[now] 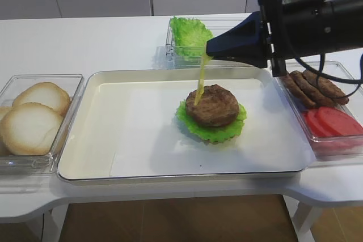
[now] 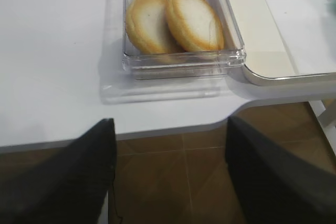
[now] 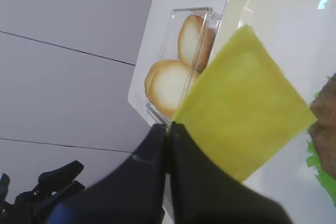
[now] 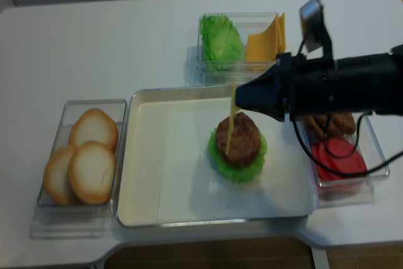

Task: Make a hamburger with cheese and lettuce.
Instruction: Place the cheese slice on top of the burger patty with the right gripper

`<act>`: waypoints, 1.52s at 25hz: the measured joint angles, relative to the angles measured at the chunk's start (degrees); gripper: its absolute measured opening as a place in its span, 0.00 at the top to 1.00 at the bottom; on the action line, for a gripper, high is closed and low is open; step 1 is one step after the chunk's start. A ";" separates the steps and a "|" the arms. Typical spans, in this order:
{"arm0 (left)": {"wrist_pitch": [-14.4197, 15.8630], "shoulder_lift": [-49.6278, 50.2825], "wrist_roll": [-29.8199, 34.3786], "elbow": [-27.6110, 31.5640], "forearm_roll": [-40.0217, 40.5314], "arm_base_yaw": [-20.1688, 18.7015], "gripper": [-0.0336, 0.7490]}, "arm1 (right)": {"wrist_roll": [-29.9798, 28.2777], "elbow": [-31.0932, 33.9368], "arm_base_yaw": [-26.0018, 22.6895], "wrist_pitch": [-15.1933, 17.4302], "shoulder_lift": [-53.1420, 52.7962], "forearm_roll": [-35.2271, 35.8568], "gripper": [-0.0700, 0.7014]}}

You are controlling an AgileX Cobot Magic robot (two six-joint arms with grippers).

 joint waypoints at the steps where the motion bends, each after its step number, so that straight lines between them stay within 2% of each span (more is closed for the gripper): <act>1: 0.00 0.00 0.00 0.00 0.00 0.00 0.35 | -0.23 -0.26 0.81 -0.53 0.45 0.04 0.90; 10: 0.00 0.00 0.00 0.00 0.00 0.00 0.35 | -1.37 -0.98 1.60 -4.90 2.21 1.47 0.90; 21: 0.00 0.00 0.00 0.00 0.00 0.00 0.35 | -2.47 -1.44 1.69 -4.37 5.45 3.67 0.90; 30: 0.00 0.00 0.00 0.00 0.00 0.00 0.35 | -2.70 -1.44 1.69 -5.58 5.47 2.92 0.90; 38: 0.00 0.00 0.00 0.00 0.00 0.00 0.35 | -2.91 -1.54 1.69 -5.19 7.01 3.02 0.90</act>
